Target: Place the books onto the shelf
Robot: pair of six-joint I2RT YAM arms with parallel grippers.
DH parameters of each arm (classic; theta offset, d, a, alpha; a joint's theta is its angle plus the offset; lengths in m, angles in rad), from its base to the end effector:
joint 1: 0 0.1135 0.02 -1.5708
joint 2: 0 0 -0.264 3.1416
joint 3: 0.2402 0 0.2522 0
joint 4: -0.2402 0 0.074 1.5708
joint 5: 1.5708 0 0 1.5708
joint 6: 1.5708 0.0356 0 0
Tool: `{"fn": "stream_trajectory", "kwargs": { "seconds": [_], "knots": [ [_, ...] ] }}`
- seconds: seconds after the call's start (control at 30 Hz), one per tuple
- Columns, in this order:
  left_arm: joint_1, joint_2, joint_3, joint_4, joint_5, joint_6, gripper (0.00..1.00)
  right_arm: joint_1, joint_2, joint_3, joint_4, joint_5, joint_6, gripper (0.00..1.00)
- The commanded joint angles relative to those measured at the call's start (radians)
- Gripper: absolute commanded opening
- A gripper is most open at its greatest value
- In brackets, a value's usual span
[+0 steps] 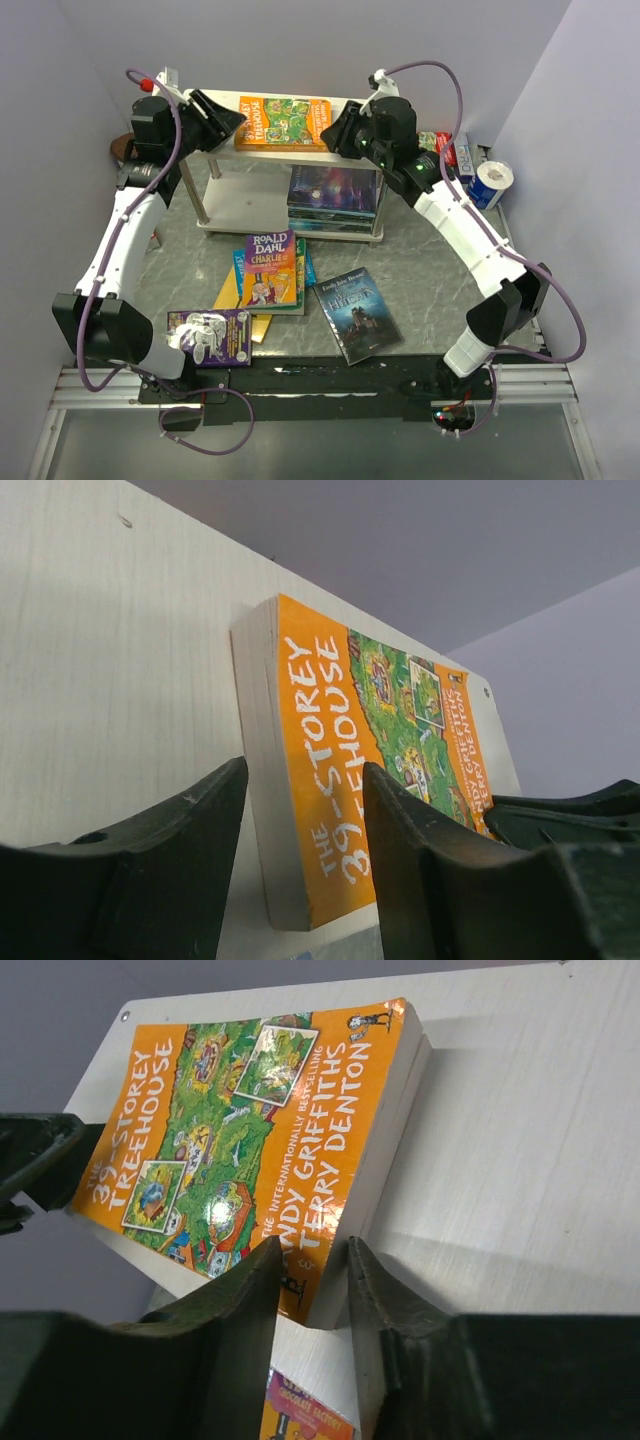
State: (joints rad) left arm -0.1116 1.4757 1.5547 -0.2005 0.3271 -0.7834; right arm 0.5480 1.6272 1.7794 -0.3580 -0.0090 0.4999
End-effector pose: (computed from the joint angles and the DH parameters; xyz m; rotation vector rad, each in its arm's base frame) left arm 0.3379 -0.0494 0.4424 -0.3370 1.7448 -0.9352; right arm 0.3201 0.1957 0.4511 -0.0510 1.8405 0.7559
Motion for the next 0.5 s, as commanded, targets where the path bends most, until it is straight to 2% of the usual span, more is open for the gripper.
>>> {"fn": "stream_trajectory", "kwargs": {
  "seconds": [0.0,0.1,0.2,0.47],
  "knots": [
    [-0.014,-0.011,0.025,0.05,0.053,0.016,0.48,-0.005,-0.02,-0.017,-0.007,-0.031,-0.001,0.34],
    [-0.02,-0.012,0.018,0.055,0.064,0.018,0.32,-0.003,-0.036,-0.041,0.002,-0.04,0.002,0.31],
    [-0.028,-0.008,0.015,0.053,0.073,0.021,0.29,0.001,-0.052,-0.069,0.008,-0.045,0.003,0.29],
    [-0.033,-0.018,-0.005,0.039,0.069,0.03,0.34,0.027,-0.105,-0.152,0.037,-0.046,0.022,0.27]
  ]
}}
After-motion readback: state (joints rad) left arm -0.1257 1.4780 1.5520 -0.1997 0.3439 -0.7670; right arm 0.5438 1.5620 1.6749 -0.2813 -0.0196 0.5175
